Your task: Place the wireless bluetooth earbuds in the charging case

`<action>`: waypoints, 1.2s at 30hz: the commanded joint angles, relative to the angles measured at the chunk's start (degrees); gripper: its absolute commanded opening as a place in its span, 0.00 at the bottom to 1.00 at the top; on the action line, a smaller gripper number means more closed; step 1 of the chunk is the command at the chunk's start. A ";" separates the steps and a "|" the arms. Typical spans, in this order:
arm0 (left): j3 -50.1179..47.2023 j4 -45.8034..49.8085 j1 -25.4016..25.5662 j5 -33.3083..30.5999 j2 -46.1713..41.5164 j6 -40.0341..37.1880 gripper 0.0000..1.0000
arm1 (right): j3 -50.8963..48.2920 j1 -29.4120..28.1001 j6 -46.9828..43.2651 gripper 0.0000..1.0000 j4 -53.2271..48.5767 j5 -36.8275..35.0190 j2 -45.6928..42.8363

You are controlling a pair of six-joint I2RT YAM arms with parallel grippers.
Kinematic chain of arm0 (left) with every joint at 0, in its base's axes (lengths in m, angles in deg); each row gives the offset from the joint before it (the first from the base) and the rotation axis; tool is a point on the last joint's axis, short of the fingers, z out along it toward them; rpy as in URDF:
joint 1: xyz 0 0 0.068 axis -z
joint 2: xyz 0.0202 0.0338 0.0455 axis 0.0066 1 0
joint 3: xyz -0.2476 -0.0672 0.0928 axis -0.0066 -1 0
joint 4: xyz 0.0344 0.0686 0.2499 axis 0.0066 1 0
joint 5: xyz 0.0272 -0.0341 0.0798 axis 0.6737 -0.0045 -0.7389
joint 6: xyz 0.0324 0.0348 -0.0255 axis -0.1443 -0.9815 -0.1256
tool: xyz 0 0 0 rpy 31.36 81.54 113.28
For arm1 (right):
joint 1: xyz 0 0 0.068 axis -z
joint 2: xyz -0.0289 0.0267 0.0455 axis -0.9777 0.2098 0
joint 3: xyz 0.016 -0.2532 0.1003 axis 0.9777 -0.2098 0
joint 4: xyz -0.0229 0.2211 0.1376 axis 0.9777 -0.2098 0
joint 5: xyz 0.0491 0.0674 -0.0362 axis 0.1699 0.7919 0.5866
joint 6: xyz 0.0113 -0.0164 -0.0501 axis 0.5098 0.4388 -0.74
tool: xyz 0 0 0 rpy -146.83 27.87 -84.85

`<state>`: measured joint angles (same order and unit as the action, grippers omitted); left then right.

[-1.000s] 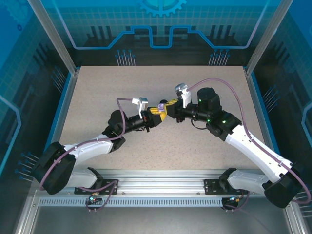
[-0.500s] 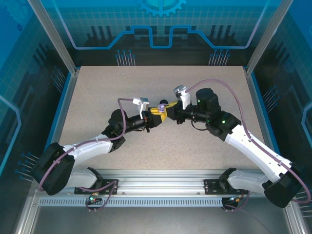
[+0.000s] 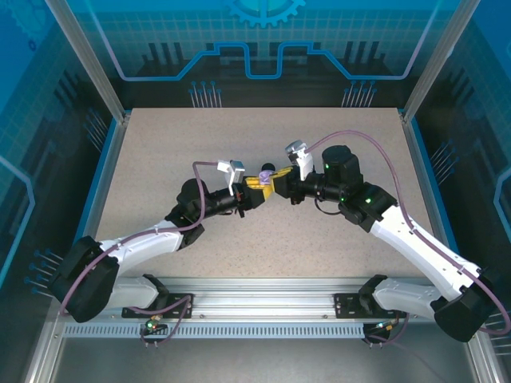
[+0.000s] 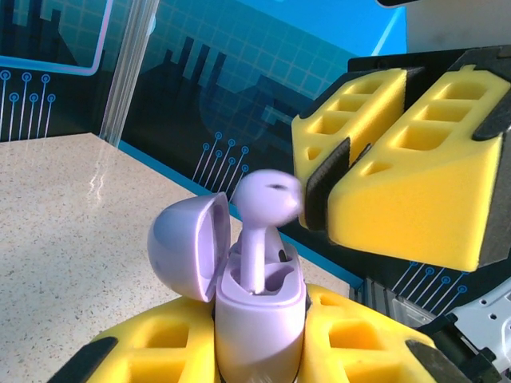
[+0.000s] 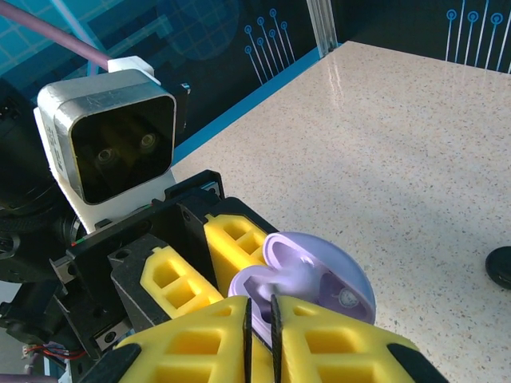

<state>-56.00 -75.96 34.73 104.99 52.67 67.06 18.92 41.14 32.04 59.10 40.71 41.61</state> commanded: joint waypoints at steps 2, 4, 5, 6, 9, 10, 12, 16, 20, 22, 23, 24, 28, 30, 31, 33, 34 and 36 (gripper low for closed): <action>1.79 -0.46 0.64 -0.51 -1.80 -1.53 0.09 | 1.59 -0.84 -0.90 0.18 -1.36 -1.08 -1.01; 1.81 -0.21 0.64 -0.56 -1.89 -1.70 0.09 | 1.65 -0.87 -0.98 0.18 -1.58 -1.29 -0.86; 1.89 -0.17 0.70 -0.60 -1.85 -1.73 0.09 | 1.61 -0.85 -1.07 0.18 -1.61 -1.31 -0.76; 1.90 -0.02 0.74 -0.70 -1.80 -1.77 0.09 | 1.61 -0.82 -1.10 0.18 -1.71 -1.57 -0.67; 1.90 -0.01 0.91 -0.79 -1.64 -1.96 0.09 | 1.61 -0.86 -1.12 0.18 -2.04 -1.99 -0.35; 1.89 0.22 0.92 -0.86 -1.62 -2.11 0.08 | 1.60 -0.86 -1.04 0.18 -2.06 -1.96 -0.32; 1.95 0.69 0.88 -1.08 -1.45 -2.55 0.09 | 1.77 -0.93 -1.03 0.21 -1.98 -1.88 -0.47; 1.81 1.88 1.01 -1.09 -1.44 -4.06 0.09 | 2.11 -0.95 -1.58 0.31 -2.87 -2.61 -1.23; 2.38 7.22 0.97 -2.41 -1.80 -8.72 0.08 | 3.02 -0.45 -2.26 0.49 -6.39 -5.75 -1.67; 3.39 11.48 0.84 -2.56 -1.47 -11.56 0.09 | 3.25 0.06 -2.24 0.51 -8.50 -8.11 -1.63; 3.92 13.30 0.77 -2.22 -1.22 -12.63 0.09 | 3.30 0.51 -2.11 0.52 -9.61 -9.39 -1.39; 4.45 15.02 0.81 -2.10 -0.99 -13.33 0.09 | 3.48 0.99 -1.92 0.52 -10.75 -10.10 -0.85; 5.15 17.55 0.79 -0.66 0.33 -14.17 0.09 | 3.14 4.35 -1.00 0.53 -13.57 -6.99 2.09; 5.31 18.85 0.81 0.00 1.53 -13.71 0.09 | 2.65 6.03 -0.22 0.53 -13.81 -4.32 4.07; 5.43 19.40 0.79 0.35 2.15 -13.37 0.09 | 2.64 6.60 -0.07 0.53 -14.00 -3.31 4.96; 5.59 19.88 0.79 1.29 3.72 -12.33 0.09 | 2.14 7.42 0.30 0.53 -14.02 -3.00 6.47; 5.51 19.62 0.78 1.80 4.55 -11.60 0.08 | 1.88 7.80 0.70 0.54 -14.02 -3.39 7.28; 5.49 19.57 0.81 2.14 6.17 -10.28 0.08 | 1.41 8.33 0.90 0.54 -14.31 -4.79 8.55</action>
<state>-52.00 -57.67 35.21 104.84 56.95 55.41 21.00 48.61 31.82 46.62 35.38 49.15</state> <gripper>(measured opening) 0.218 0.538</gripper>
